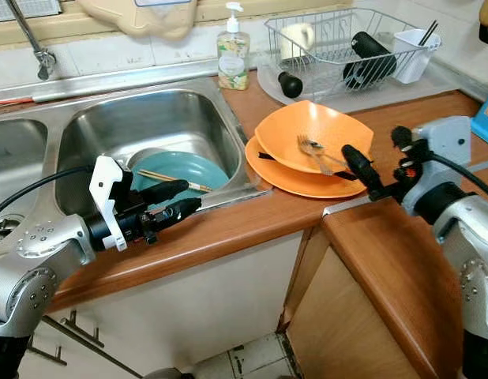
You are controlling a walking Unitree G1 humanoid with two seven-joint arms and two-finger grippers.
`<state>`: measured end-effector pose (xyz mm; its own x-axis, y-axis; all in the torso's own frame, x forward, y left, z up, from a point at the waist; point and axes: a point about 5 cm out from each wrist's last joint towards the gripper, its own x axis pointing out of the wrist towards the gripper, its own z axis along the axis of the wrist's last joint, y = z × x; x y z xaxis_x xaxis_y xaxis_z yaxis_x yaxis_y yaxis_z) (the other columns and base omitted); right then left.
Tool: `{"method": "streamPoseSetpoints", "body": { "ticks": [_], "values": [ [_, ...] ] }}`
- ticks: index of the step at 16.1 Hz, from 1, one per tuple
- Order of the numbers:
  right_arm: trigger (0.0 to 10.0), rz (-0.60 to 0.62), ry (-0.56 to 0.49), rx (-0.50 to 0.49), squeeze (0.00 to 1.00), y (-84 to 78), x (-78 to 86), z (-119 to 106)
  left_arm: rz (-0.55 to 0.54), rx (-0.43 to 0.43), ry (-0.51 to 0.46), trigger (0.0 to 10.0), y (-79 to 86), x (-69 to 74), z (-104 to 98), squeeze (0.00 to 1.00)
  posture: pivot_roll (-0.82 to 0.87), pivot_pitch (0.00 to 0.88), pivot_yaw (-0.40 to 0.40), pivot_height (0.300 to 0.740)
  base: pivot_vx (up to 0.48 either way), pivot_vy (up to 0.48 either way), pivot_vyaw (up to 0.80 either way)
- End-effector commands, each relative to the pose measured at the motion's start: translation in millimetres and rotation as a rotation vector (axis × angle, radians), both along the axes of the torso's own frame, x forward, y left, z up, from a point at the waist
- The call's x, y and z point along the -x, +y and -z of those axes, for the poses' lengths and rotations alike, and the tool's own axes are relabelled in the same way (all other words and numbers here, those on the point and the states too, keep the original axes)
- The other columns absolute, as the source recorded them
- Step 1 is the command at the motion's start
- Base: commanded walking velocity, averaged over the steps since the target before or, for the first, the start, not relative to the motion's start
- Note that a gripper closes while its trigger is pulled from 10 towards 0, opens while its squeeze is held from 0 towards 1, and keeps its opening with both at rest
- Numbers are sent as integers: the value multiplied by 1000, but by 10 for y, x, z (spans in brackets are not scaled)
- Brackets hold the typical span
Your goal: Kitchen organization
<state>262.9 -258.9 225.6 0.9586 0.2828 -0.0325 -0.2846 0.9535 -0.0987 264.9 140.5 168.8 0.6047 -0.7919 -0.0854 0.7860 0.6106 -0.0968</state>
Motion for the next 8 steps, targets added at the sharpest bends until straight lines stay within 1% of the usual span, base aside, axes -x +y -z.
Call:
{"method": "streamPoseSetpoints", "body": {
  "ticks": [1,4,8],
  "values": [
    [10000,21,11,-49,0,-57,-13,-8,21,-5,-16,10000,-29,4,-48,0,-130,0,64,740,0,0,0],
    [10000,13,47,-64,0,-81,-3,68,28,-6,-13,10000,-35,11,-46,0,-128,0,59,740,0,0,0],
    [10000,-62,85,-68,0,-1,23,124,34,-6,-9,10000,-44,24,-37,0,-127,0,59,740,0,0,0]
  ]
}}
